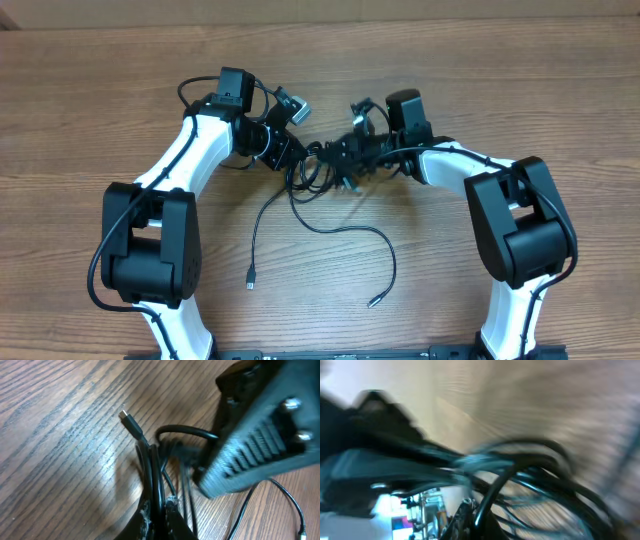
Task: Untangle cables
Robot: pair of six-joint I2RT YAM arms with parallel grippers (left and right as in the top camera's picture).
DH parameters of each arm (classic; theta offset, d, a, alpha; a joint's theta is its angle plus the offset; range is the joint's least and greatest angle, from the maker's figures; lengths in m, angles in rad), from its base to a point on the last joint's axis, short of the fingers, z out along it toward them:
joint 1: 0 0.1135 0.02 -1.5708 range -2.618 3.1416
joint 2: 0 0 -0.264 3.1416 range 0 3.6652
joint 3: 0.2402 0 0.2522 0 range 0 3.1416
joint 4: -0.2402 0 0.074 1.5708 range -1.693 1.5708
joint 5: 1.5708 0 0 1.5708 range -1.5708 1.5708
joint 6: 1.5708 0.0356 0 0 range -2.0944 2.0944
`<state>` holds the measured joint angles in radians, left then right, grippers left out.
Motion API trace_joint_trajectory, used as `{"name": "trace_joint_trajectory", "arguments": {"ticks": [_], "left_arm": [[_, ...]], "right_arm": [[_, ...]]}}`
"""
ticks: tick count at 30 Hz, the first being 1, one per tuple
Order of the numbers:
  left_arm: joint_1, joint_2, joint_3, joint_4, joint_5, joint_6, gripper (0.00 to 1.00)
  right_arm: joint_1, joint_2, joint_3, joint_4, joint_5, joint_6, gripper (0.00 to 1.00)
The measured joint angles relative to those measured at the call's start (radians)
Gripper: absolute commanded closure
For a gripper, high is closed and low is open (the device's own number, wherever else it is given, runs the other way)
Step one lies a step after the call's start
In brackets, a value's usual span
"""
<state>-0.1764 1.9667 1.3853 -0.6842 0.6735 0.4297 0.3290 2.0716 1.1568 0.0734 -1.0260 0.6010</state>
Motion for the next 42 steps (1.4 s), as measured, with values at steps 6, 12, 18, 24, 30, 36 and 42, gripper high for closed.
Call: {"name": "trace_joint_trajectory", "arguments": {"ticks": [6, 12, 18, 24, 30, 36, 42], "left_arm": [[0.0, 0.0, 0.0, 0.001, 0.0, 0.0, 0.96], [0.0, 0.0, 0.0, 0.001, 0.012, 0.0, 0.96], [0.0, 0.0, 0.0, 0.003, 0.029, 0.0, 0.96], [0.0, 0.0, 0.0, 0.004, 0.055, 0.0, 0.96], [0.0, 0.0, 0.0, 0.001, 0.084, 0.0, 0.96], [0.0, 0.0, -0.001, 0.0, 0.098, 0.0, 0.96], [0.0, 0.0, -0.001, 0.0, 0.098, 0.0, 0.96]], "right_arm": [[0.0, 0.002, -0.002, 0.151, -0.076, 0.021, 0.96], [0.002, -0.001, -0.002, 0.177, -0.091, 0.042, 0.96], [0.002, -0.005, -0.002, 0.324, -0.157, 0.05, 0.96], [0.002, -0.008, -0.005, 0.442, -0.185, 0.078, 0.96], [0.005, -0.026, -0.002, 0.507, -0.275, 0.138, 0.96], [0.001, -0.027, 0.0, 0.251, -0.187, 0.083, 0.96], [-0.022, -0.027, 0.0, 0.229, -0.135, 0.067, 0.96]]}}
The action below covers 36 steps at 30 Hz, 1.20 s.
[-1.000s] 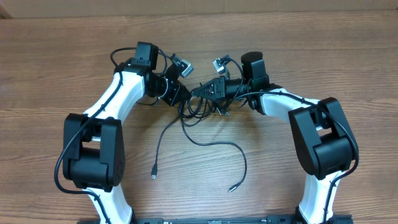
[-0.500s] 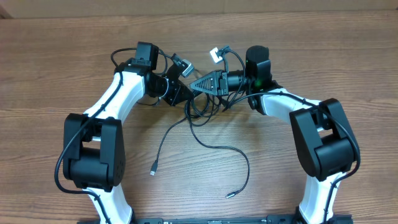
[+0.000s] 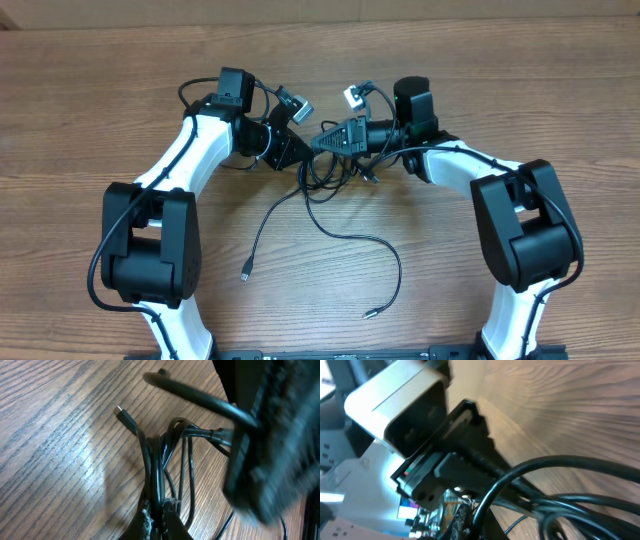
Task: Untangle cables
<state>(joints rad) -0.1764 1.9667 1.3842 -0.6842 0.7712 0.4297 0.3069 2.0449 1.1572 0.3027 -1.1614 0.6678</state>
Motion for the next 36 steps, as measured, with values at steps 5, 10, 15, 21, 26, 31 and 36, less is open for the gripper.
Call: {"name": "trace_joint_trajectory", "arguments": {"ticks": [5, 10, 15, 21, 26, 31, 36], "left_arm": [[0.0, 0.0, 0.0, 0.0, -0.001, 0.0, 0.93], [0.0, 0.0, 0.0, 0.001, -0.001, 0.0, 0.96], [0.0, 0.0, -0.003, 0.026, -0.002, -0.024, 0.96], [0.003, 0.0, -0.003, 0.034, -0.001, -0.058, 0.96], [0.029, 0.0, -0.003, 0.033, 0.003, -0.078, 0.96], [0.053, 0.0, -0.003, 0.03, 0.013, -0.09, 0.64], [0.054, 0.0, -0.003, 0.027, 0.019, -0.097, 0.41]], "right_arm": [[-0.027, 0.0, 0.002, -0.187, 0.089, -0.001, 0.96], [-0.039, 0.0, 0.002, -0.447, 0.257, -0.005, 0.96], [-0.038, 0.0, 0.002, -0.634, 0.388, -0.009, 0.96], [-0.038, 0.0, 0.002, -0.774, 0.48, -0.005, 0.96], [-0.037, -0.016, 0.002, -0.824, 0.523, 0.01, 0.96], [-0.035, -0.019, 0.002, -0.826, 0.535, 0.013, 0.96], [-0.033, -0.022, 0.003, -0.826, 0.538, 0.013, 0.94]]}}
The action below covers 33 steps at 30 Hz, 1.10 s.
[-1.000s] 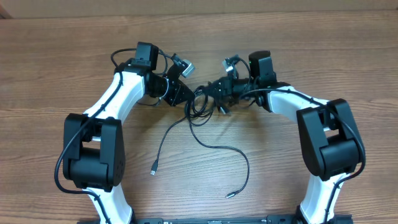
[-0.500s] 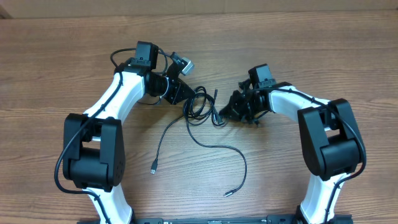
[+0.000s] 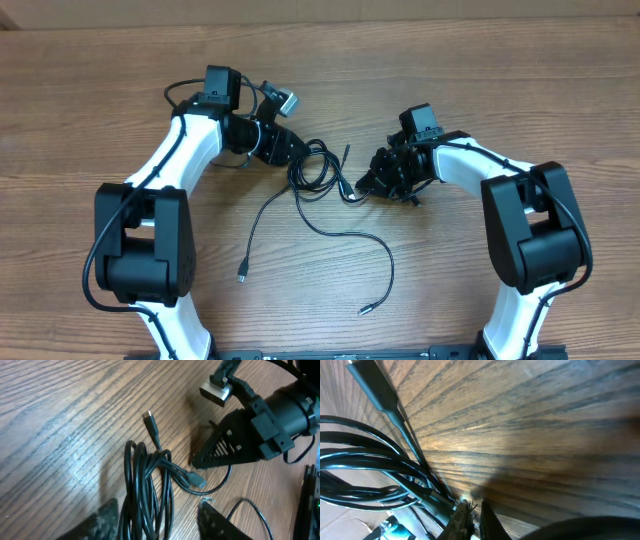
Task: Untangle cables
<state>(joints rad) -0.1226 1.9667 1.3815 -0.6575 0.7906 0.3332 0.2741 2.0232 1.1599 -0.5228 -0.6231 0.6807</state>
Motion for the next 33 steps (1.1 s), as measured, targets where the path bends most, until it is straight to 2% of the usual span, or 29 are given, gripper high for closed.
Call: {"name": "trace_joint_trajectory", "arguments": {"ticks": [9, 12, 21, 33], "left_arm": [[-0.009, 0.0, 0.0, 0.0, -0.019, -0.002, 0.42], [-0.032, 0.0, 0.0, 0.001, -0.059, -0.002, 0.4], [-0.118, 0.0, -0.001, 0.01, -0.193, -0.002, 0.4], [-0.125, 0.0, -0.003, 0.012, -0.292, -0.018, 0.36]], "right_arm": [[0.001, -0.001, 0.006, -0.04, 0.002, 0.0, 0.92], [0.001, -0.003, 0.007, -0.047, 0.002, 0.001, 0.96], [0.001, -0.003, 0.007, -0.054, -0.002, 0.004, 0.96], [0.001, -0.003, 0.007, -0.169, -0.035, 0.048, 0.96]]}}
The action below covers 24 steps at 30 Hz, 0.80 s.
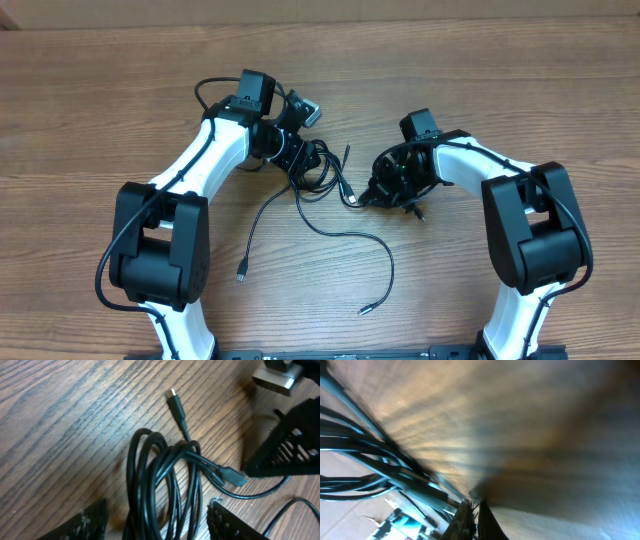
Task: Untangle cables
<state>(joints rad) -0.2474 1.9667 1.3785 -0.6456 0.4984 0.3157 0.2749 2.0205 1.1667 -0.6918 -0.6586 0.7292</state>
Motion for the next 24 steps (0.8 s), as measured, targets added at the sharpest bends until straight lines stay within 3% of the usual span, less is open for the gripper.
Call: {"name": "trace_joint_trajectory", "arguments": {"ticks": [9, 13, 15, 18, 24], "left_arm": [[0.0, 0.0, -0.003, 0.003, -0.015, -0.003, 0.41], [0.0, 0.0, -0.004, 0.003, -0.014, -0.01, 0.57], [0.0, 0.0, -0.004, 0.004, -0.014, -0.011, 0.57], [0.0, 0.0, -0.004, 0.005, -0.014, -0.011, 0.44], [-0.003, 0.0, -0.005, 0.006, -0.013, -0.018, 0.41]], "right_arm": [[0.0, 0.0, 0.007, -0.075, -0.002, 0.01, 0.96], [0.0, -0.002, 0.008, -0.087, 0.003, 0.011, 0.96], [0.0, -0.002, 0.008, -0.087, 0.004, 0.021, 0.96], [0.0, -0.004, 0.013, -0.11, 0.005, 0.082, 0.9], [0.002, -0.011, 0.014, -0.132, 0.023, 0.18, 0.9]]}}
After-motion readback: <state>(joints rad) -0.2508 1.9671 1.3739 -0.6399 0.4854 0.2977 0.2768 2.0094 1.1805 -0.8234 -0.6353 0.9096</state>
